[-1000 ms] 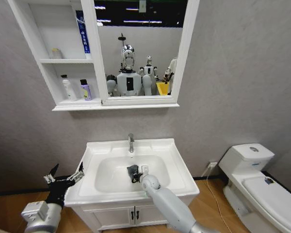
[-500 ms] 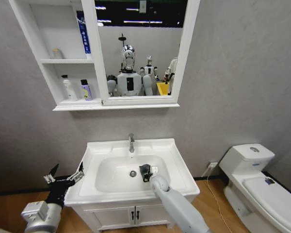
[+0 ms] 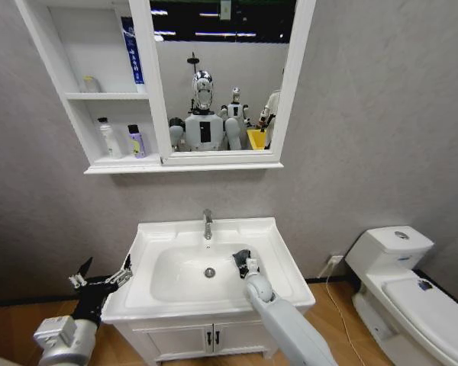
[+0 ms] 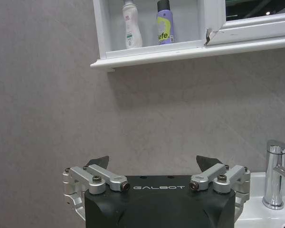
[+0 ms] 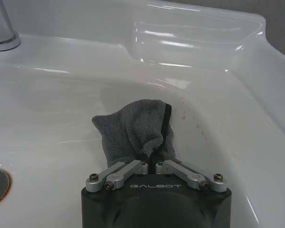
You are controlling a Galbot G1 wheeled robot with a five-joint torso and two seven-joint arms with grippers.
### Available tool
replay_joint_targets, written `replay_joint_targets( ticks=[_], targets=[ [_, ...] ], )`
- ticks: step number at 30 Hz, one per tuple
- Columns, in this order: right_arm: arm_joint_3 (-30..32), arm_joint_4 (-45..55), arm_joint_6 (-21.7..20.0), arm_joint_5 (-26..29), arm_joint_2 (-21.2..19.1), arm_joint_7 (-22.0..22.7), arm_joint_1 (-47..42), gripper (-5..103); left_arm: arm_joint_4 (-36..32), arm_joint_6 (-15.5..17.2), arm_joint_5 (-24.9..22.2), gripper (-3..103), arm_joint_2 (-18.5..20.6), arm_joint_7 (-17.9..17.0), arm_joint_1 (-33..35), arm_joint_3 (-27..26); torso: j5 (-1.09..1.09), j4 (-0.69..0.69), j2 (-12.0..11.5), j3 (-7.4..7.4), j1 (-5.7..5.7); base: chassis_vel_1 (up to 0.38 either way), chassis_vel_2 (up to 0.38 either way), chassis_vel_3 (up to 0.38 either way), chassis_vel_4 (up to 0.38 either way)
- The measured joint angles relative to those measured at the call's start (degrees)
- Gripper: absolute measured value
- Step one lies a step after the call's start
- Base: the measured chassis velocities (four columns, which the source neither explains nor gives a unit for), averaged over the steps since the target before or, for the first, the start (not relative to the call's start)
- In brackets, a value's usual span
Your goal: Move facial cleanser and shampoo from washbasin to cabinet, then wipe washbasin with towel.
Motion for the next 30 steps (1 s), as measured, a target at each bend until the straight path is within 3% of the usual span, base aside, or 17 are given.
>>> replay_joint_targets(
  ticks=[10, 16, 25, 30],
  targets=[
    [2.98, 2.41, 1.0, -2.32, -1.75, 0.38, 0.16, 2, 0.0, 0.0, 0.0, 100, 0.0, 0.0, 0.0, 0.0, 0.01, 0.02, 0.0, 0.0, 0.0, 0.0, 0.0, 0.0, 0.0],
    [4.69, 3.72, 1.82, -4.16, -2.21, 0.25, -0.04, 2, 0.0, 0.0, 0.0, 100, 0.0, 0.0, 0.0, 0.0, -0.06, -0.08, 0.0, 0.0, 0.0, 0.0, 0.0, 0.0, 0.0],
    [8.15, 4.81, 8.06, -11.93, -2.1, -3.79, -0.34, 2, 0.0, 0.0, 0.0, 100, 0.0, 0.0, 0.0, 0.0, -0.01, -0.02, 0.0, 0.0, 0.02, 0.0, 0.0, 0.0, 0.0],
    [10.44, 4.3, 13.1, -16.67, -1.98, -8.59, 0.81, 2, 0.0, 0.0, 0.0, 100, 0.0, 0.0, 0.0, 0.0, 0.0, -0.01, 0.0, 0.0, 0.02, 0.0, 0.0, 0.0, 0.0]
  ],
)
